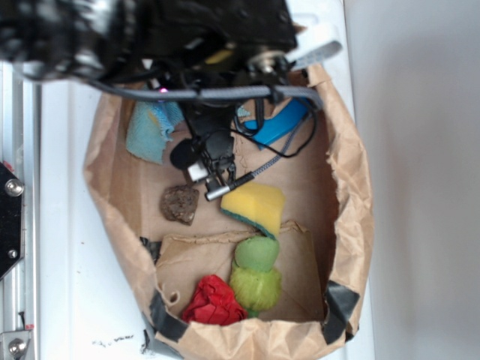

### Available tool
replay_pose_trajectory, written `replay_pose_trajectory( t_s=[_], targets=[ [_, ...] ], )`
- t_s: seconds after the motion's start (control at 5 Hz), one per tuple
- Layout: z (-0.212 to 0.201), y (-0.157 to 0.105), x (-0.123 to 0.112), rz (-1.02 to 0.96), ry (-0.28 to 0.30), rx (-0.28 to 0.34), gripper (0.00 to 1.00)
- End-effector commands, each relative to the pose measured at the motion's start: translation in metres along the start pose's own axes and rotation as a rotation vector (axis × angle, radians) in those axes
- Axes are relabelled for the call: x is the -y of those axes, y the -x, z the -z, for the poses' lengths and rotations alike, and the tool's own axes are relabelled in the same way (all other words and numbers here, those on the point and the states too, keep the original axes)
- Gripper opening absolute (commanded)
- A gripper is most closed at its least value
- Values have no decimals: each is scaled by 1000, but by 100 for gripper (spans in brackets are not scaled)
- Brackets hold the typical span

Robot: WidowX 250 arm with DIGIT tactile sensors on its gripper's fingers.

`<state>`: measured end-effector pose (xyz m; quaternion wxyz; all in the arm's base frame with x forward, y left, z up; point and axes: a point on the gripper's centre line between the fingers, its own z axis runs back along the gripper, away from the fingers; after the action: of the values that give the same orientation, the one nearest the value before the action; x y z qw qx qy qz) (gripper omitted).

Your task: Grab the blue cloth.

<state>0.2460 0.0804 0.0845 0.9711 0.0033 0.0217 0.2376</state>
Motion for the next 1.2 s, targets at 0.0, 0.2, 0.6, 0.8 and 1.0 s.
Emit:
replay_pose_trajectory(
  t_s=[0.0, 0.2, 0.6, 0.8, 1.0],
  targets=[
    [-12, -4, -14, -162, 46, 171, 100],
    [-7, -6, -14, -186, 45, 209, 100],
    [2, -17, -15, -237, 15, 226, 100],
    [3, -20, -18, -248, 6, 236, 100],
    [5, -22, -20, -255, -10, 258, 100]
  ],
)
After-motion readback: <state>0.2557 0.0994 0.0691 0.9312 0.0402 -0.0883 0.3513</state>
